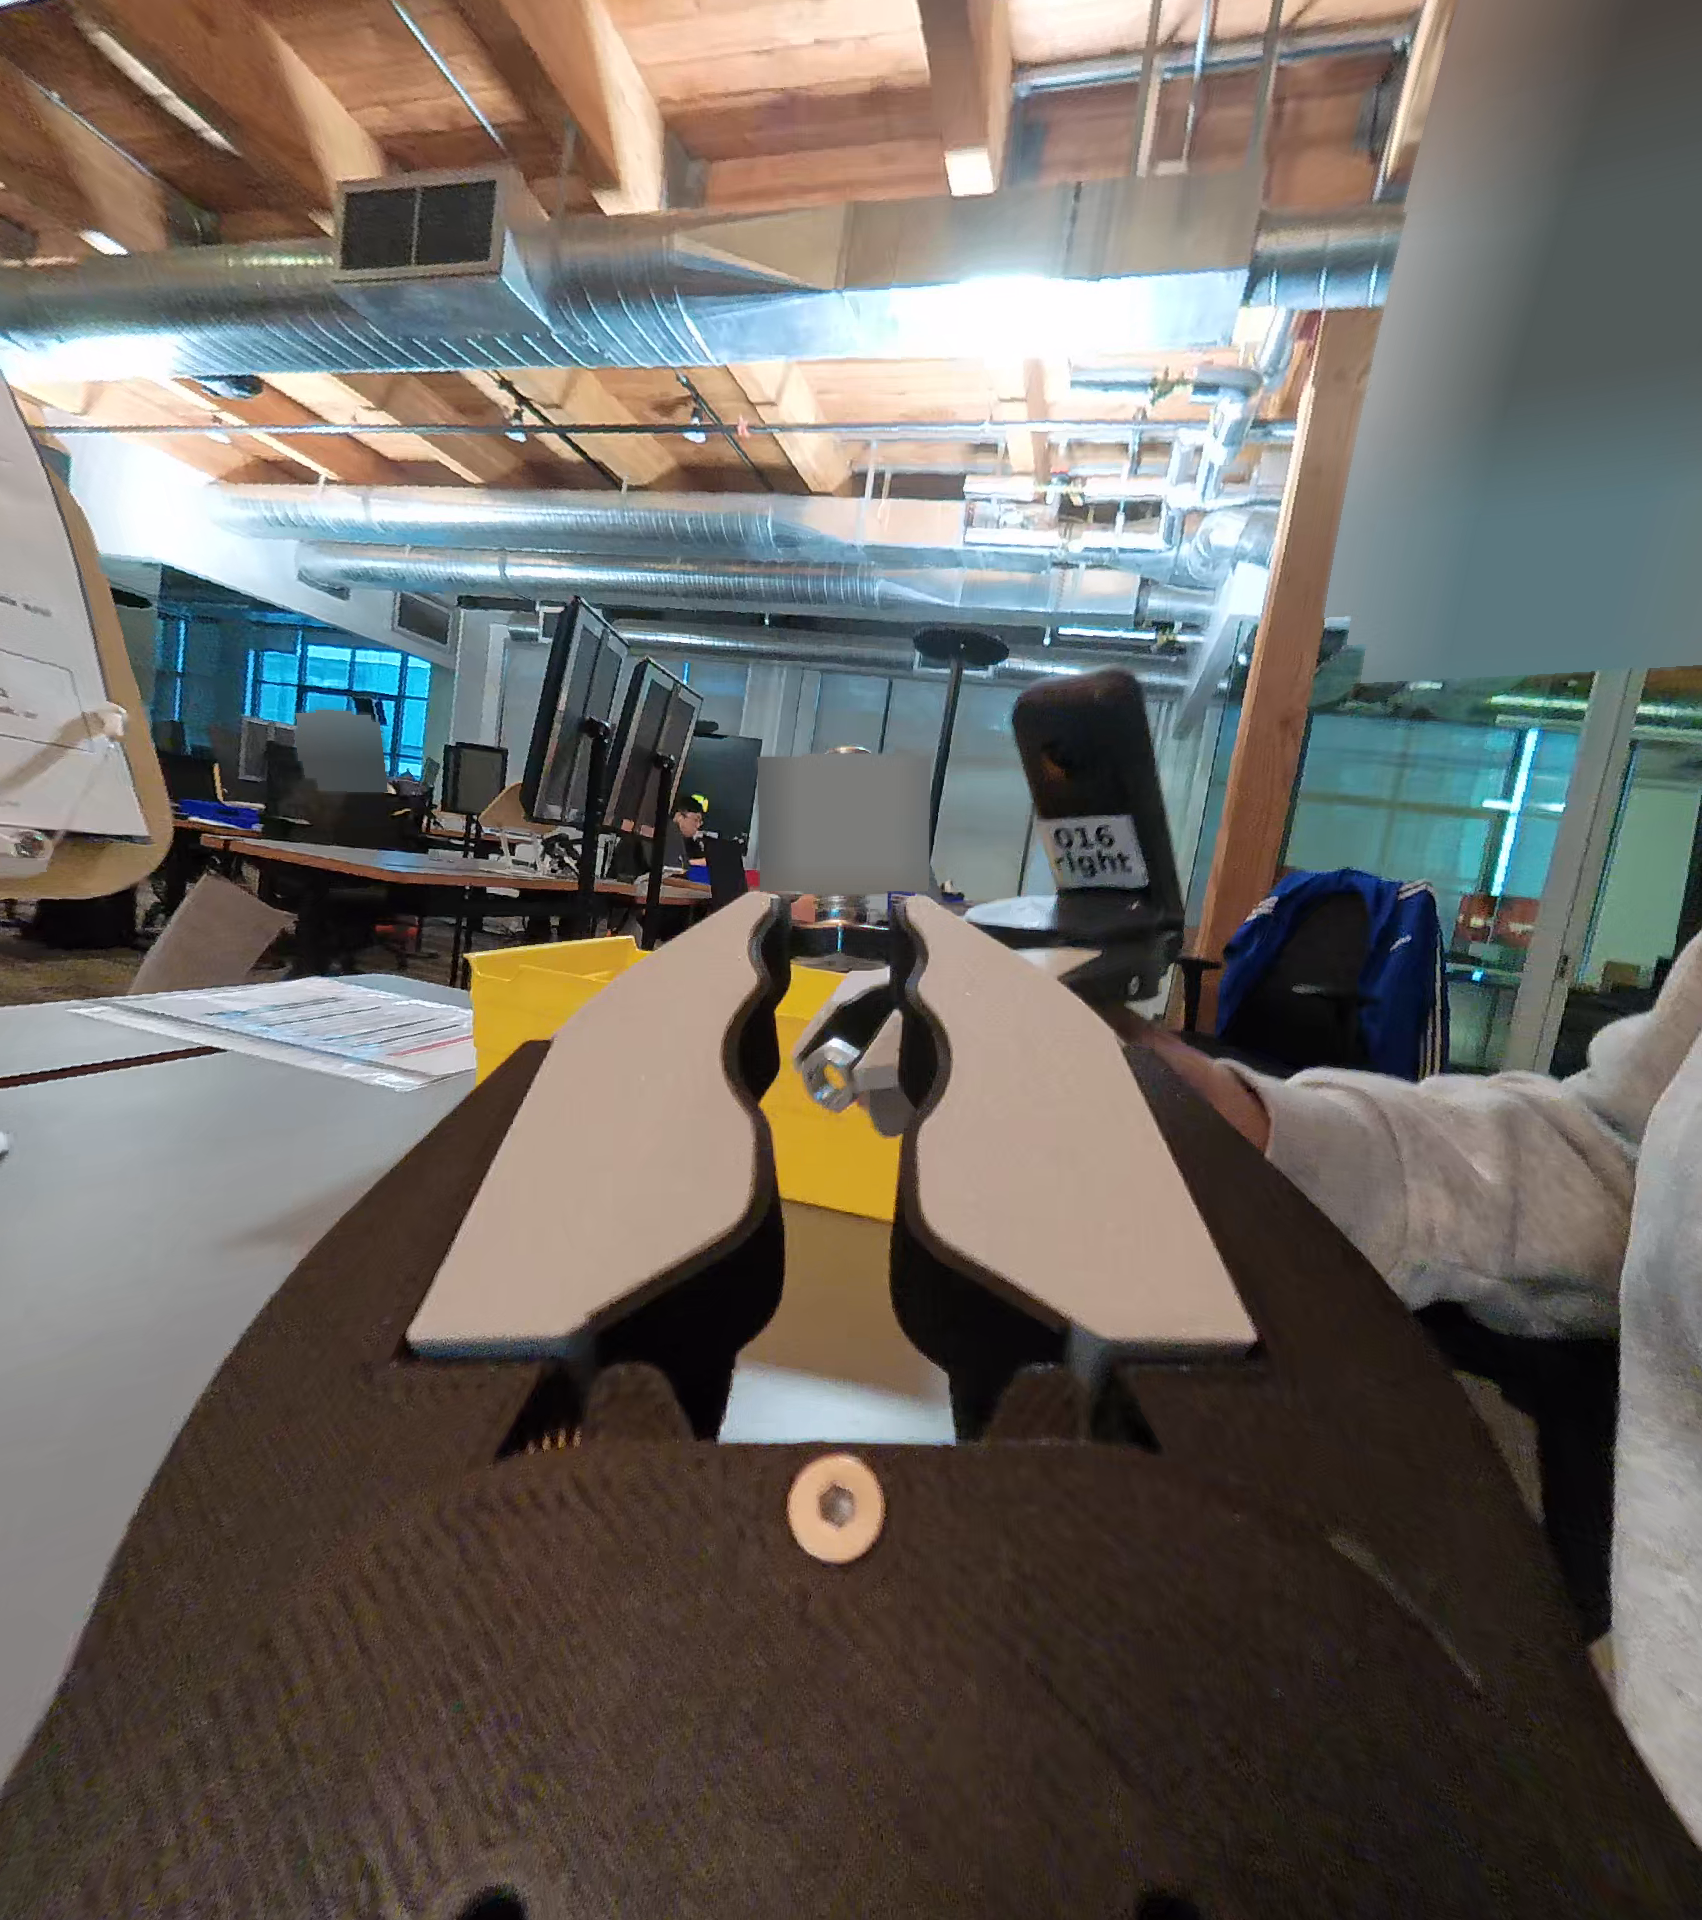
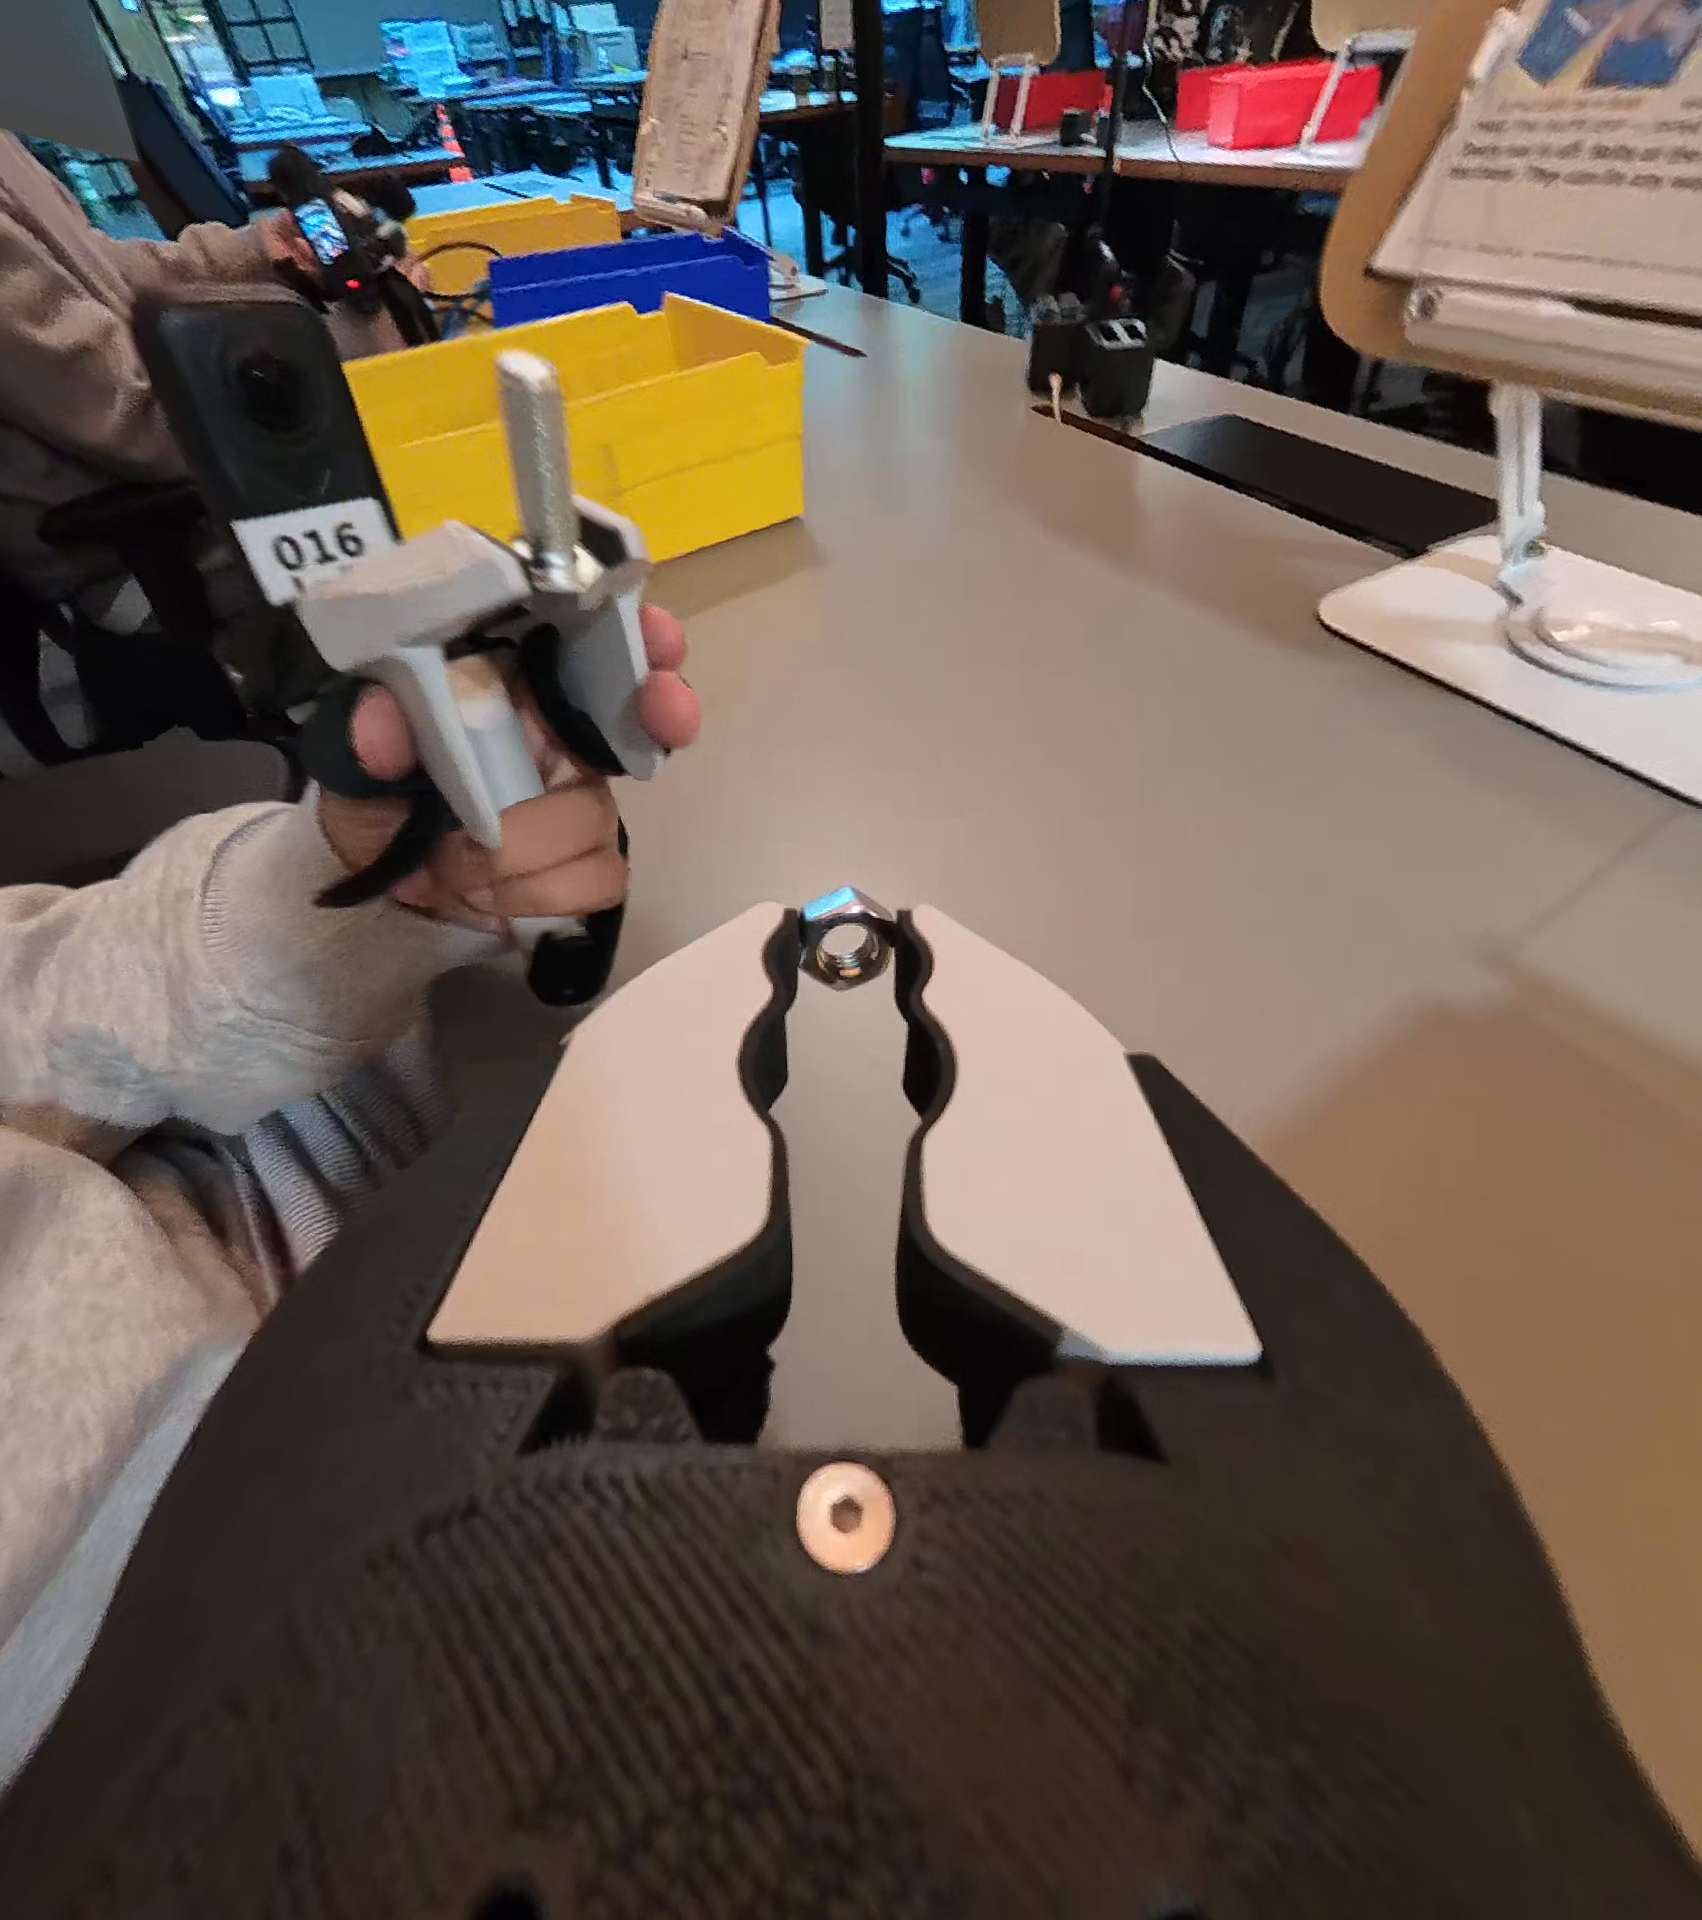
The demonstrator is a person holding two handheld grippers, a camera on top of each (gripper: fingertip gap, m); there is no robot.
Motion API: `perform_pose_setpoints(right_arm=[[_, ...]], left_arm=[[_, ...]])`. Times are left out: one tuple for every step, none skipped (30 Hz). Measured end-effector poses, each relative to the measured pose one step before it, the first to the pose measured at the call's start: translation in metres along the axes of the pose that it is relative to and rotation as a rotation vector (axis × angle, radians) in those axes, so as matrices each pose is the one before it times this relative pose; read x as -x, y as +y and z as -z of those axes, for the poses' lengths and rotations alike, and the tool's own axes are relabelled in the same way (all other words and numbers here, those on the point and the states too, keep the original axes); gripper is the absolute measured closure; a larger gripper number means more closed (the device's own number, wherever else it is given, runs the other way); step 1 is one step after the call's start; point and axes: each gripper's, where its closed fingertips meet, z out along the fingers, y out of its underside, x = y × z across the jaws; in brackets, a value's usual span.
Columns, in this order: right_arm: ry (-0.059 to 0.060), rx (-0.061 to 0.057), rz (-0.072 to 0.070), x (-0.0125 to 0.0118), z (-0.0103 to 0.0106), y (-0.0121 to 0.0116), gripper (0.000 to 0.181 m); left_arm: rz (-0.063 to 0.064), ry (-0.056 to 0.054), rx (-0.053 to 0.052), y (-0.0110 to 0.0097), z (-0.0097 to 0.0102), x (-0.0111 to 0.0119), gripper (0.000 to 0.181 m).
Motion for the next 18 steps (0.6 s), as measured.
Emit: perform_pose_setpoints(right_arm=[[-0.0117,-0.0077,0.0253,0.00616,-0.00090,-0.00722,0.163],[-0.0073,-0.0023,0.0363,0.00547,-0.00098,-0.00831,0.163],[-0.0049,0.0056,0.0427,0.00423,-0.00094,-0.00860,0.163],[-0.0062,0.0115,0.0421,0.00322,-0.00078,-0.00879,0.163],[-0.0071,0.0117,0.0351,0.00224,-0.00038,-0.00944,0.163],[-0.0185,0.0089,0.0283,0.00286,-0.00023,-0.01048,0.163],[-0.0367,0.0061,0.0219,0.00454,-0.00027,-0.01171,0.163],[-0.0494,0.0066,0.0166,0.00600,-0.00030,-0.01274,0.163],[-0.0573,0.0115,0.0206,0.00711,-0.00064,-0.01279,0.163],[-0.0559,0.0243,0.0267,0.00660,-0.00123,-0.01172,0.163],[-0.0422,0.0450,0.0290,0.00461,-0.00225,-0.00965,0.163],[-0.0339,0.0649,0.0294,0.00334,-0.00289,-0.00804,0.164],[-0.0363,0.0707,0.0310,0.00397,-0.00305,-0.00791,0.164],[-0.0317,0.0614,0.0347,0.00342,-0.00299,-0.00880,0.164],[-0.0245,0.0543,0.0378,0.00216,-0.00313,-0.00849,0.164],[-0.0198,0.0557,0.0401,0.00112,-0.00375,-0.00643,0.164],[-0.0123,0.0620,0.0430,-0.00044,-0.00413,-0.00323,0.164],[-0.0031,0.0667,0.0450,-0.00208,-0.00444,-0.00011,0.163]], left_arm=[[-0.0204,-0.0026,0.0069,-0.00135,0.00293,0.00149,0.163],[-0.0164,-0.0054,0.0048,-0.00098,0.00294,0.00222,0.163],[-0.0041,-0.0009,-0.0049,-0.00162,0.00287,0.00165,0.163],[0.0101,0.0071,-0.0129,-0.00243,0.00251,0.00036,0.162],[0.0154,0.0140,-0.0174,-0.00325,0.00224,-0.00076,0.163],[0.0117,0.0123,-0.0148,-0.00324,0.00198,-0.00087,0.163],[0.0031,0.0059,-0.0082,-0.00227,0.00192,-0.00014,0.163],[-0.0003,0.0006,-0.0016,-0.00151,0.00191,0.00072,0.163],[0.0010,0.0068,-0.0010,-0.00149,0.00175,0.00019,0.163],[0.0054,0.0143,-0.0078,-0.00225,0.00153,-0.00061,0.162],[0.0116,0.0216,-0.0142,-0.00267,0.00141,-0.00146,0.163],[0.0182,0.0275,-0.0164,-0.00272,0.00123,-0.00217,0.163],[0.0270,0.0314,-0.0151,-0.00234,0.00090,-0.00257,0.163],[0.0306,0.0283,-0.0091,-0.00189,0.00044,-0.00239,0.163],[0.0095,0.0137,-0.0042,-0.00121,0.00040,-0.00143,0.163],[-0.0134,-0.0049,-0.0044,-0.00126,0.00035,-0.00012,0.163],[-0.0178,-0.0069,-0.0018,-0.00105,0.00059,0.00007,0.163],[-0.0081,0.0016,-0.0016,-0.00111,0.00053,-0.00083,0.163]])
